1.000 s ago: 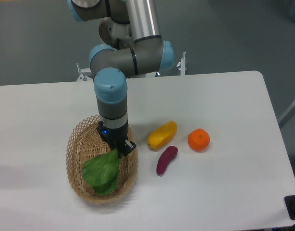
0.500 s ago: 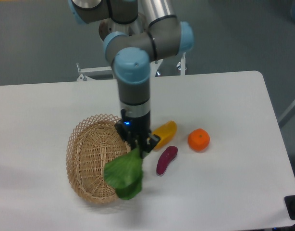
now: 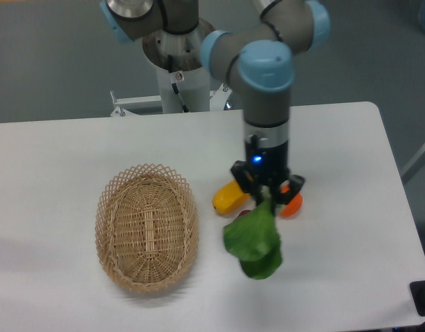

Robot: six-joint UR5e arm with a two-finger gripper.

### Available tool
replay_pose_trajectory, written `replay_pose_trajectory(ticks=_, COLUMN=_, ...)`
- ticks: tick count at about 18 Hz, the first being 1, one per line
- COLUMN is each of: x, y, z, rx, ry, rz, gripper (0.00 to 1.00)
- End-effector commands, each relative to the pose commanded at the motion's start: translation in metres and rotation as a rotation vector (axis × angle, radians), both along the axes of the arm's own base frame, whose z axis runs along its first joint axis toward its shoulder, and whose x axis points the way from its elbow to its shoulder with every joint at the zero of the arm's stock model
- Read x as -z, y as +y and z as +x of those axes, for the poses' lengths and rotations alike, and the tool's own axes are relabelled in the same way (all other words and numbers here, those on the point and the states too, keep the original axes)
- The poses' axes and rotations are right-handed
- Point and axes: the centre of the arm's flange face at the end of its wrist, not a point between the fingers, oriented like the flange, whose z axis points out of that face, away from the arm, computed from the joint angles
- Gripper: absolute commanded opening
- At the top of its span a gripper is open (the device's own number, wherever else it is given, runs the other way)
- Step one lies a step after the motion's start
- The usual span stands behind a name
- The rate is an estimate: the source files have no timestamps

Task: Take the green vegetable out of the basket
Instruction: 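Lift the bok choy out of the basket and carry it up beside the mandarin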

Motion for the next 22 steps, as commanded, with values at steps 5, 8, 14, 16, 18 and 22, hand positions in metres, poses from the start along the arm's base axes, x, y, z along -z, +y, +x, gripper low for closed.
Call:
replay_pose_trajectory(ticks=5, x=-0.001, y=-0.034, z=-0.023, rx=0.050, ry=0.005, rz=-0.045, gripper=0.36)
replay_pose_trajectory(ticks=8, x=0.000, y=-0.040, z=-0.027, rx=0.053, ry=0.005, rz=-0.051, gripper=0.36)
replay_pose_trajectory(ticks=14, x=0.001, y=-0.039, z=-0.026, rx=0.056, ry=0.004, rz=-0.053, gripper=0.36)
replay_pose_trajectory(ticks=16, x=0.000, y=-0.039, z=-0.026, rx=0.056, ry=0.007, rz=-0.050, gripper=0.36)
replay_pose_trajectory(ticks=18, x=0.000, y=-0.039, z=-0.026, rx=0.056, ry=0.007, rz=-0.051, gripper=0.36)
replay_pose_trajectory(ticks=22, x=0.002, y=-0.040, z=-0.026, rx=0.055, ry=0.002, rz=-0.052, gripper=0.36)
